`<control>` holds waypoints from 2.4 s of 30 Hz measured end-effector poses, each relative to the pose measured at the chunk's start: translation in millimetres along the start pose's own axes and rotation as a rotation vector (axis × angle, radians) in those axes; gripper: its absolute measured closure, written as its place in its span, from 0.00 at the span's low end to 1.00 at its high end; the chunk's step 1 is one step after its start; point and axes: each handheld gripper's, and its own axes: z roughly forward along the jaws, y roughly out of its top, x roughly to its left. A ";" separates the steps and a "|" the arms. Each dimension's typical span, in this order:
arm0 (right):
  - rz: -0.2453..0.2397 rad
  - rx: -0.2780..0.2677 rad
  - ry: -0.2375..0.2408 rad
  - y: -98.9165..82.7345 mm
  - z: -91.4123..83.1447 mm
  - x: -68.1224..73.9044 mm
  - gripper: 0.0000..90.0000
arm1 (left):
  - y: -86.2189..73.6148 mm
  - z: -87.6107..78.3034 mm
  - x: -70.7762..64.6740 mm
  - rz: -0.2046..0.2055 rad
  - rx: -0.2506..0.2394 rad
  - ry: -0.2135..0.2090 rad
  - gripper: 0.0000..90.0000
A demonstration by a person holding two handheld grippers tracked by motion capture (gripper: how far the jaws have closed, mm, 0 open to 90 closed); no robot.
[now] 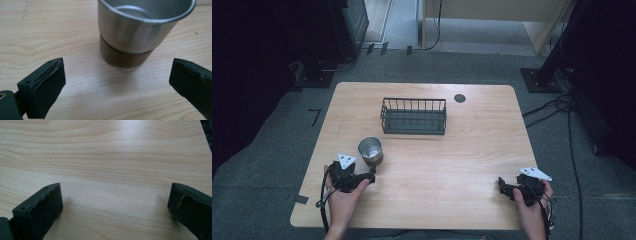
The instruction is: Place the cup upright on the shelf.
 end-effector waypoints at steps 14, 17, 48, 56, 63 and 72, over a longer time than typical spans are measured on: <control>0.001 0.000 0.000 0.0 0.0 0.1 0.00 | 21.1 7.6 -13.5 0.020 -0.010 -0.023 0.06; 0.000 0.000 0.000 0.0 0.0 0.0 0.00 | 23.1 8.6 -14.7 0.018 -0.011 -0.024 0.07; 0.001 0.000 0.000 0.0 0.0 0.0 0.00 | 54.3 29.2 -20.6 0.008 0.028 -0.003 0.12; 0.001 0.001 0.000 0.0 0.0 0.0 0.00 | 57.7 36.5 -22.4 -0.005 0.049 0.014 0.15; 0.001 0.001 0.001 0.0 0.0 0.0 0.00 | 59.2 35.6 -20.1 0.001 0.055 -0.001 0.16; 0.001 0.001 0.000 0.0 0.0 0.0 0.00 | 64.2 24.8 -21.2 0.009 0.030 -0.027 0.16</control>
